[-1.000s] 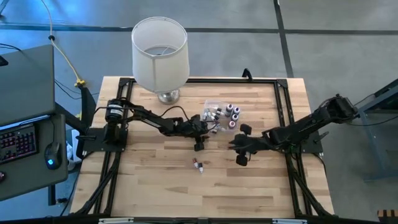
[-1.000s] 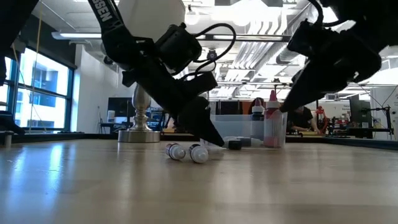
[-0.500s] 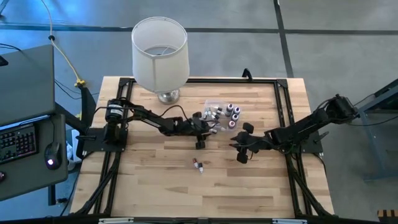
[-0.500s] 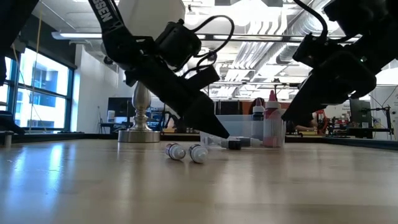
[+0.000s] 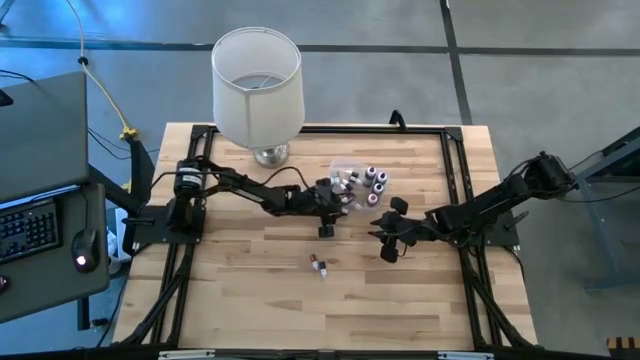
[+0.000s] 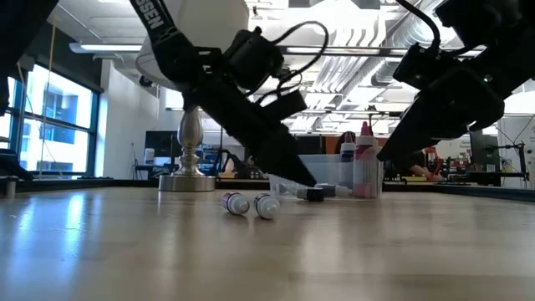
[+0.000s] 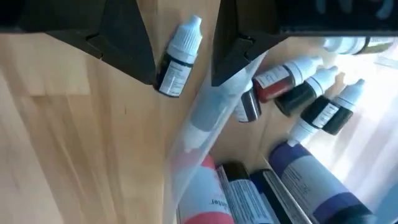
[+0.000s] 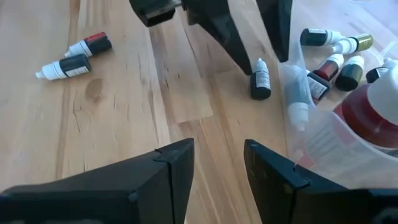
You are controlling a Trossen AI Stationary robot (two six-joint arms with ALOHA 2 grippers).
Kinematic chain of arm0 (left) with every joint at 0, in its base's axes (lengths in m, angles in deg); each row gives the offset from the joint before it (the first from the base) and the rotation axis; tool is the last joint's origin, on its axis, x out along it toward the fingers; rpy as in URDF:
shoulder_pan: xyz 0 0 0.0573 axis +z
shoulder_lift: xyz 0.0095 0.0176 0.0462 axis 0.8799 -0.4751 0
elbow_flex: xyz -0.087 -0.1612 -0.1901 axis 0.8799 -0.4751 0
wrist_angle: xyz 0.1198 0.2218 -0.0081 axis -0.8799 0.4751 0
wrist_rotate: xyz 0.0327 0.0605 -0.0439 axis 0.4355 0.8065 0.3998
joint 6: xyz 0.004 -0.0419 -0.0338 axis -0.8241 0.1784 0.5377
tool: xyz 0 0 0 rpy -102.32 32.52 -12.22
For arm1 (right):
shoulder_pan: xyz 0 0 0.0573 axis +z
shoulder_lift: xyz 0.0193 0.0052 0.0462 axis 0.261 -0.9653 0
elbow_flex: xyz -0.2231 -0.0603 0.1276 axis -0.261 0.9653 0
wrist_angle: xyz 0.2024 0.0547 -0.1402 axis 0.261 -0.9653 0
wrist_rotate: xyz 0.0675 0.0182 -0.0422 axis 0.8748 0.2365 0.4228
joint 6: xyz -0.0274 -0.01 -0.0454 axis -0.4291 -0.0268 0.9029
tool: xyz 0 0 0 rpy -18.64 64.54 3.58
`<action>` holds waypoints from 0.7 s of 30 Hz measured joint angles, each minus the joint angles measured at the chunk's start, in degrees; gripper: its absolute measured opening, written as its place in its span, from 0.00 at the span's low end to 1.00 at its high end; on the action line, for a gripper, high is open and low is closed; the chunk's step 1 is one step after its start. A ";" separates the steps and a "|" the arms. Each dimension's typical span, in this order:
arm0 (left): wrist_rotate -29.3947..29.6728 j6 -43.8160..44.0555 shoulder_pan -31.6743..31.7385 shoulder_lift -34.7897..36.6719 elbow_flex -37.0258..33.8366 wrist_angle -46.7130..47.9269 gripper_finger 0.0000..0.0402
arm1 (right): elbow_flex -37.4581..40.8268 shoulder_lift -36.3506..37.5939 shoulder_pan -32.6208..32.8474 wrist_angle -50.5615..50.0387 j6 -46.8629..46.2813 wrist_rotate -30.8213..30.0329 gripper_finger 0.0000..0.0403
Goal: Pick & Place food coloring
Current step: Put the small blue food coloring bottle into the transparent bin
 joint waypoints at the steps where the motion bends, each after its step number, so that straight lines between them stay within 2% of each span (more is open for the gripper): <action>1: 0.53 -0.72 0.00 -0.04 0.48 0.59 0.39 | 0.00 0.00 0.00 0.10 0.00 0.02 0.33; 10: -0.57 -3.64 0.00 -0.04 6.04 11.57 0.39 | 0.00 0.00 0.00 0.23 0.00 0.72 0.33; 17: -0.08 -3.66 0.00 -3.38 9.52 13.30 0.39 | 0.00 0.00 -0.01 0.17 0.00 0.87 0.33; 21: 2.89 -3.88 -0.04 -5.33 11.45 16.01 0.39 | 0.00 0.00 -0.02 0.25 -0.02 0.90 0.33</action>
